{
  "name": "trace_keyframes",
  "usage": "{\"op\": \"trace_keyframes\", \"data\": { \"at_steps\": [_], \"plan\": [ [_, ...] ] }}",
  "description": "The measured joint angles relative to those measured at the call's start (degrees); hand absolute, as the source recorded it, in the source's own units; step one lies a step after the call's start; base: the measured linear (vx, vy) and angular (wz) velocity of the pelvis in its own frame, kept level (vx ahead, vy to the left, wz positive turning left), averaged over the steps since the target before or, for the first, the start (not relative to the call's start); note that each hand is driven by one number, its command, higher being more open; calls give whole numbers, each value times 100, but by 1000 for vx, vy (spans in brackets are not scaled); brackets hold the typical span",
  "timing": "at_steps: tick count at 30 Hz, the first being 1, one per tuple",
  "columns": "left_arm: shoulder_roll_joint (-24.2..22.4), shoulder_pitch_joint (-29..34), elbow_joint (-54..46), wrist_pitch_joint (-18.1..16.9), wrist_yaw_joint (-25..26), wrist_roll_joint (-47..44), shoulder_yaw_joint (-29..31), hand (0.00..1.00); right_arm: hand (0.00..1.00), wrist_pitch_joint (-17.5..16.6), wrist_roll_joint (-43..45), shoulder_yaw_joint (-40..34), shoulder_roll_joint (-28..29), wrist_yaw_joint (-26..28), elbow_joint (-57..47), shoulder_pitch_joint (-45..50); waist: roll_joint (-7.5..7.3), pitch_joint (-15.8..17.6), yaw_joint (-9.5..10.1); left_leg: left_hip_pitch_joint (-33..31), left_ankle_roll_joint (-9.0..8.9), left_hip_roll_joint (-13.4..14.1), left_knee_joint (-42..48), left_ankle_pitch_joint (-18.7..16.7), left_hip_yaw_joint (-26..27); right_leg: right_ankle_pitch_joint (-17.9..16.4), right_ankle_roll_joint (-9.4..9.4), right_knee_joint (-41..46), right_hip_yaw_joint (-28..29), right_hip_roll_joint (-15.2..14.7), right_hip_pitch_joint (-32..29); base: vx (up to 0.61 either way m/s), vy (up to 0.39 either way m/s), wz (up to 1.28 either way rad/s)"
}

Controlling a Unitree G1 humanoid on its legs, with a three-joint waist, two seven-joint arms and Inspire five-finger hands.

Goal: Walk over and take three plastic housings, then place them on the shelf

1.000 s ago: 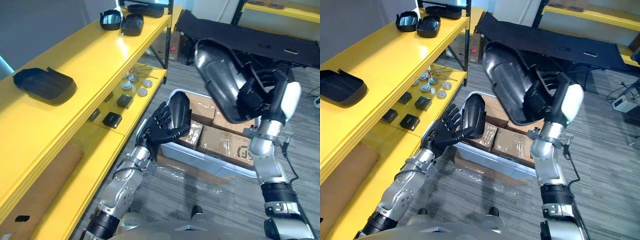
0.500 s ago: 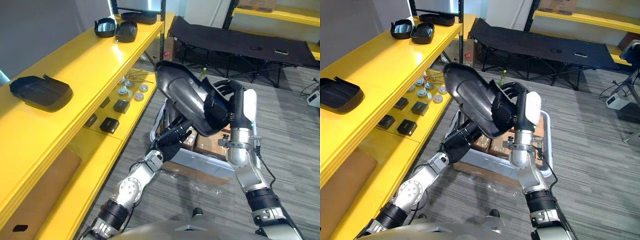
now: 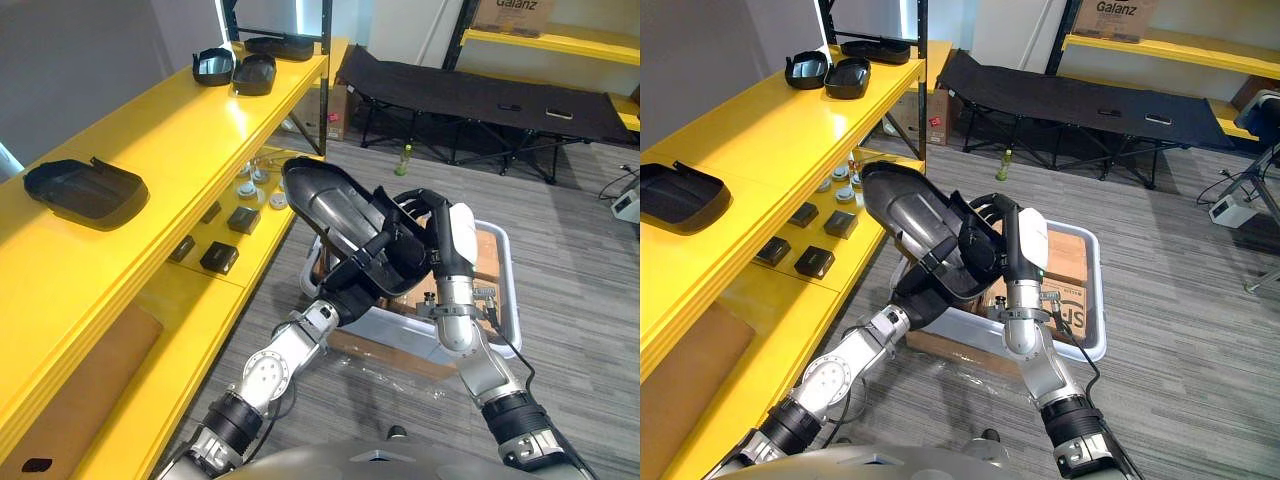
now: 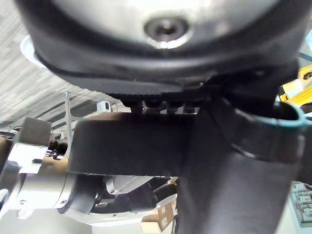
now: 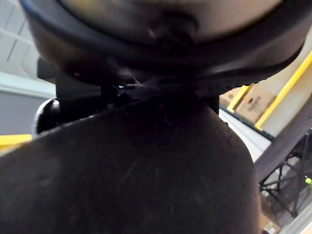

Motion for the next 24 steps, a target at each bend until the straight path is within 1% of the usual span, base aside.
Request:
{"op": "trace_keyframes", "data": {
  "at_steps": [1, 4, 6, 8, 9, 10, 14, 17, 21, 24],
  "plan": [
    [0, 0, 0, -27, 2, 0, -4, 0, 0, -7, 0, 13, 3, -4, 32, 0, -1, -2, 4, 8, 0, 0, 0, 0, 0, 0, 0, 0, 0, 0, 6, 0, 0, 0],
    [-1, 0, -10, -282, 76, 60, -31, 0, 0, -8, 2, 98, 52, -8, 84, 23, -5, -4, 8, 40, 1, 0, -3, -1, 1, -1, 0, -2, 0, 0, 32, 0, 0, 0],
    [1, 7, -10, -377, 262, 211, -25, 0, 0, -99, 3, 96, 121, -53, 83, 21, -12, -8, 12, 45, 1, 0, -3, -1, 3, -1, 0, -2, -1, 0, 35, -15, 5, -1],
    [9, 31, -7, -381, 469, 746, 50, 0, 0, -346, 4, 96, 126, -158, 76, 21, -34, -21, 15, 54, 1, 0, -4, -1, 3, -1, 0, -3, -2, 0, 43, -15, 7, 0],
    [9, 32, -7, -379, 502, 899, 73, 0, 0, -415, 3, 101, 122, -171, 70, 21, -43, -27, 14, 54, 1, 0, -4, -1, 3, -1, 0, -3, -2, 0, 43, 0, 0, 0],
    [11, 32, -7, -372, 598, 1103, 104, 0, 0, -573, 3, 153, 118, -220, 53, 22, -62, -42, 5, 57, 2, 0, -4, -1, 10, -1, 0, -6, -2, 0, 43, 0, 0, 0],
    [14, 32, -5, -343, 866, 1562, 235, 0, 0, -926, -2, 315, 125, -440, -17, 23, -151, -102, 15, 59, 2, 0, -6, -4, 14, -1, 0, -15, -2, 0, 48, 0, 0, 0],
    [9, 31, -22, -355, 861, 1689, 218, 0, 0, -920, 5, 321, 160, -462, -31, 23, -176, -117, 54, 70, 1, 0, -5, -6, 12, -1, -1, -21, -6, 0, 70, 0, 0, 0],
    [9, 31, -21, -400, 862, 1802, 216, 0, 0, -921, 10, 321, 164, -464, -38, 24, -173, -118, 30, 72, 0, 0, -4, -7, 12, -1, -1, -35, -12, 0, 75, 0, 0, 0],
    [10, 31, -12, -608, 862, 1797, 144, 0, 0, -921, 10, 345, 170, -460, -126, 25, -171, -119, 7, 72, -1, -1, -2, -11, 16, 19, -6, -88, -20, 0, 93, 0, 0, 0]
  ]
}}
